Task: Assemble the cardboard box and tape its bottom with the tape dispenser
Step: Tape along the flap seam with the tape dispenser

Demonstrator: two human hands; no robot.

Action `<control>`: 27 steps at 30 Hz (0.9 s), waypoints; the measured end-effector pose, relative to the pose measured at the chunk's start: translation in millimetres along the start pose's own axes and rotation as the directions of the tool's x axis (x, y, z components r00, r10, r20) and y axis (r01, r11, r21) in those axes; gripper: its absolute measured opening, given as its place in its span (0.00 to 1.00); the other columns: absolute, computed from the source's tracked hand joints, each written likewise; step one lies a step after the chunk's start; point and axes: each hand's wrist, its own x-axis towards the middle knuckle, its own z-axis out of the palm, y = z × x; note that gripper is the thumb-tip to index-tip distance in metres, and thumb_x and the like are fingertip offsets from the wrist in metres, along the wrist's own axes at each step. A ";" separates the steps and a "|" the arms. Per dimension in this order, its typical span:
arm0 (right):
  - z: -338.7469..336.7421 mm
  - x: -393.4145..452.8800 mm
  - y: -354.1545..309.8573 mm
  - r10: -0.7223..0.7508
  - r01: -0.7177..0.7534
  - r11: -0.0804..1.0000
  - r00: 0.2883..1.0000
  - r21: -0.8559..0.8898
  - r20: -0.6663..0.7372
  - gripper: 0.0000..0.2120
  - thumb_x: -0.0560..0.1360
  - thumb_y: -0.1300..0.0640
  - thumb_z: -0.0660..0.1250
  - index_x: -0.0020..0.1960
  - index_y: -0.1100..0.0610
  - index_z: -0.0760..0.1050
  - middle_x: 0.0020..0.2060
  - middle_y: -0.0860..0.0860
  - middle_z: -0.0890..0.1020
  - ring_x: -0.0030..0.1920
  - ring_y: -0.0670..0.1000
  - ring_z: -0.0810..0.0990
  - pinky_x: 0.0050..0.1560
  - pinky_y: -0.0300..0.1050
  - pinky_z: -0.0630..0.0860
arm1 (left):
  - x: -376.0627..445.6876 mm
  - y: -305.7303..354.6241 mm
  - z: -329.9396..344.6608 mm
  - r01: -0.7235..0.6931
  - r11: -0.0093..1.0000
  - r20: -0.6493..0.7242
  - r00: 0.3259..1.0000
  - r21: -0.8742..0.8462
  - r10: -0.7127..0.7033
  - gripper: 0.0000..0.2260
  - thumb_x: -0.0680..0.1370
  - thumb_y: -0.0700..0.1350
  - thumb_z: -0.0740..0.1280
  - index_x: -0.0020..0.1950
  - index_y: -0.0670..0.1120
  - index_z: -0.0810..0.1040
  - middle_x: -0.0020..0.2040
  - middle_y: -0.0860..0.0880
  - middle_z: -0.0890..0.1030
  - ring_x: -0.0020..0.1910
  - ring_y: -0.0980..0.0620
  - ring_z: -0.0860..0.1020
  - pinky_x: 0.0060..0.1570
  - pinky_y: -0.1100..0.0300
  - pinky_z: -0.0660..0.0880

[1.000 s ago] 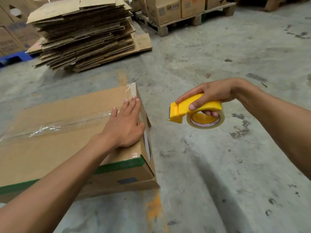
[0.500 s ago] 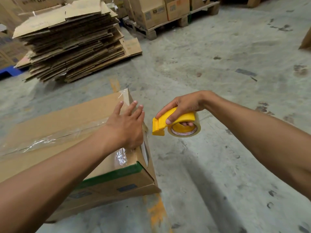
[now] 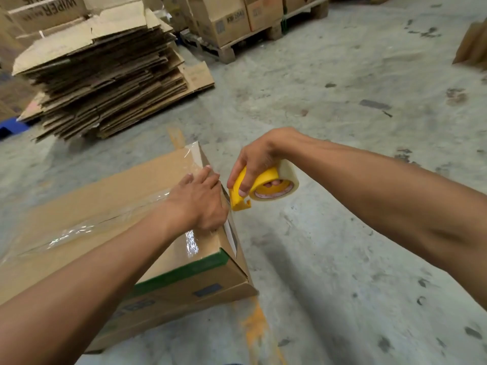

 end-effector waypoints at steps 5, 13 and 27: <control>33.4 0.8 6.2 0.240 -0.236 0.836 0.969 -0.496 -0.057 0.15 0.68 0.46 0.77 0.54 0.46 0.82 0.40 0.47 0.81 0.37 0.52 0.79 0.44 0.44 0.78 | -0.4 -6.3 0.4 0.020 1.000 0.014 1.000 0.022 -0.021 0.31 0.80 0.57 0.49 0.80 0.44 0.48 0.81 0.48 0.45 0.79 0.49 0.39 0.77 0.46 0.43; 66.0 -11.8 76.2 0.281 -0.290 0.929 0.957 -0.230 -0.069 0.28 0.65 0.46 0.77 0.65 0.43 0.78 0.57 0.46 0.82 0.52 0.51 0.80 0.50 0.42 0.74 | -1.3 -5.9 3.2 0.064 0.975 0.109 0.990 0.214 -0.089 0.35 0.79 0.63 0.48 0.80 0.44 0.50 0.81 0.46 0.46 0.78 0.46 0.37 0.75 0.43 0.37; 56.5 -34.1 89.7 0.345 -0.371 0.898 0.928 -0.237 -0.142 0.27 0.68 0.45 0.76 0.67 0.42 0.76 0.61 0.47 0.78 0.57 0.54 0.78 0.49 0.45 0.73 | 7.8 49.3 27.4 0.072 0.824 0.255 0.933 0.562 -0.255 0.39 0.78 0.66 0.44 0.79 0.40 0.40 0.79 0.38 0.41 0.78 0.38 0.39 0.72 0.36 0.34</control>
